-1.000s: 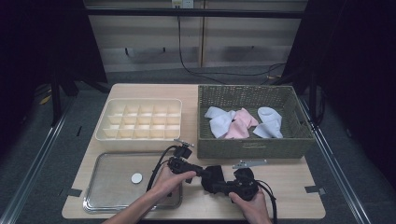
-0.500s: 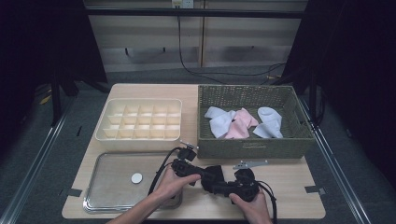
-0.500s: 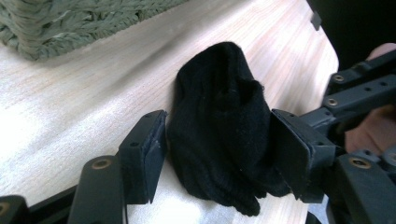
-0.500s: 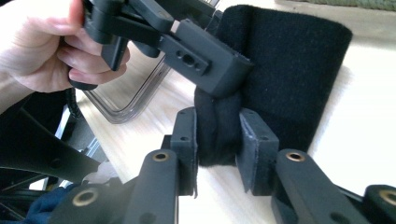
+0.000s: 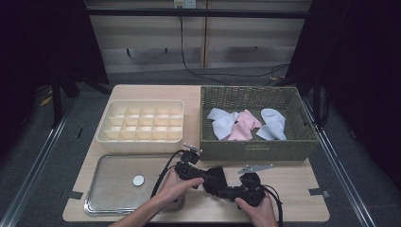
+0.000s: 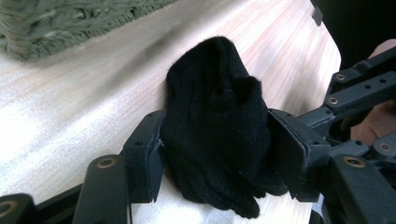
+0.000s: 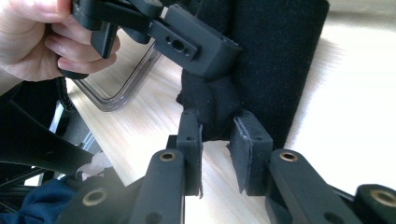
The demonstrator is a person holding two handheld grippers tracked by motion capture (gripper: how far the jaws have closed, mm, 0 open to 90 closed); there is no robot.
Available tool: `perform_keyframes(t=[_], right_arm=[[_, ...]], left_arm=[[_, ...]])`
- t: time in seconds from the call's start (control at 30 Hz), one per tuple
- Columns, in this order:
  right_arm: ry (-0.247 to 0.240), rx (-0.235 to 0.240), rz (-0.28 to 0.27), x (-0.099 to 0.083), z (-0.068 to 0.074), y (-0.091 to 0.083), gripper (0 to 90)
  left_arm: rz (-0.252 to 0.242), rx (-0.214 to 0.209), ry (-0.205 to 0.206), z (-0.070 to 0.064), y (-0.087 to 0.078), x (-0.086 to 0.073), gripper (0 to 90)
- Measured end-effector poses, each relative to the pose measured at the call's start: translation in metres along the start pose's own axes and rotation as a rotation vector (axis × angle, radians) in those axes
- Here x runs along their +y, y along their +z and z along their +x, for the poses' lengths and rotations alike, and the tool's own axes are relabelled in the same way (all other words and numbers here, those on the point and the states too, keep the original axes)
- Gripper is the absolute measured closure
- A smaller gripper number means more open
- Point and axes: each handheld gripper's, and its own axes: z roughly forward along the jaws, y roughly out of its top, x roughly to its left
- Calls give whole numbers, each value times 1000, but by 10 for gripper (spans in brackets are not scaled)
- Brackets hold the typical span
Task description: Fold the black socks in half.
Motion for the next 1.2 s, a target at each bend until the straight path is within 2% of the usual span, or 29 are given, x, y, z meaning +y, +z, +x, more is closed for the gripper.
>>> perform_keyframes(t=[0.1,0.17,0.2,0.37,0.4,0.5,0.63,0.8,0.93,1.0,1.1,1.17,1.2], right_arm=[[1,2,2,0,0,2,750],[3,2,0,0,0,2,753],[0,6,0,0,0,3,757],[1,9,-3,1,0,3,744],[1,19,-4,1,1,3,703],[-10,42,-4,1,2,3,630],[-9,48,-1,0,2,1,592],[-5,24,-3,0,-1,-5,547],[7,0,-16,2,-6,-13,522],[13,-9,-24,4,-8,-17,493],[21,-23,-34,5,-10,-21,471],[20,-55,-34,6,-15,-26,438],[24,-65,-34,5,-16,-29,429]], left_arm=[[5,8,-2,-1,0,0,412],[15,-11,-9,1,0,0,423],[11,-27,-31,1,1,0,448],[18,-39,-17,2,0,3,585],[15,-31,14,2,-1,5,601],[16,-29,14,-1,-2,6,618],[11,-13,24,-1,-4,7,622],[-9,-18,13,1,-10,8,625],[-14,-19,22,0,-13,9,626],[-28,4,33,-1,-16,9,625],[-20,1,38,-3,-18,10,625],[-22,4,35,-4,-19,11,625],[-17,18,54,-6,-21,10,625]])
